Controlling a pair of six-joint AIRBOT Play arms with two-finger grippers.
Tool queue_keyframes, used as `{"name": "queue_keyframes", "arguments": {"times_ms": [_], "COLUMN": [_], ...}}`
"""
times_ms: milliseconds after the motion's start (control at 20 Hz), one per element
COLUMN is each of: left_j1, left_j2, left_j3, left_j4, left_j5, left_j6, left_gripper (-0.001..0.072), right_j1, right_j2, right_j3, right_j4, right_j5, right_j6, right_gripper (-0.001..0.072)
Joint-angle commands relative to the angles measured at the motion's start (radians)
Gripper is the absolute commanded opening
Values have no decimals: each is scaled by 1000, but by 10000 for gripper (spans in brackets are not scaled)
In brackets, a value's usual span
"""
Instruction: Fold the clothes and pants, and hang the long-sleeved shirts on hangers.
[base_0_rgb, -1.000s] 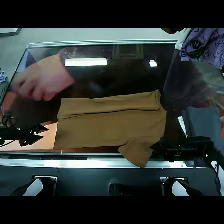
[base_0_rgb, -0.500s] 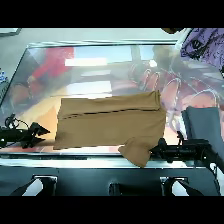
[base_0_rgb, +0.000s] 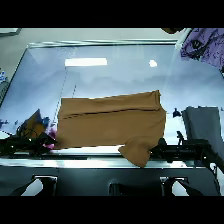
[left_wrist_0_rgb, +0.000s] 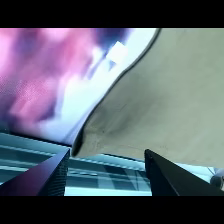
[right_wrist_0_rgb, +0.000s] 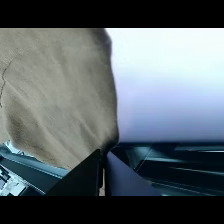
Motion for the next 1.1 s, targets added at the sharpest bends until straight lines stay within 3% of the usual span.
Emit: {"name": "queue_keyframes", "arguments": {"times_ms": [0,150,250,450,750,900,1050], "left_j1": [-4,-38,-78,-111,-107,-107,-111], "left_j2": [-6,-42,-69,-82,-4,134,276], "left_j3": [-11,-11,-11,-11,29,48,48], "left_j4": [3,3,2,-2,36,163,169], "left_j5": [14,33,72,134,17,-59,-121], "left_j6": [11,10,6,-27,-34,-98,-128], "left_gripper": [534,533,490,18,16,16,16], "right_j1": [0,0,0,0,0,0,0], "right_j2": [1,1,1,1,103,283,502], "right_j3": [-1,-1,-1,-1,28,51,76], "right_j4": [-1,-1,-1,-2,-29,-50,-90], "right_j5": [-10,-10,-12,-24,-76,-169,-297], "right_j6": [0,0,0,-14,3,117,248], "right_gripper": [25,25,25,25,22,21,21]}}
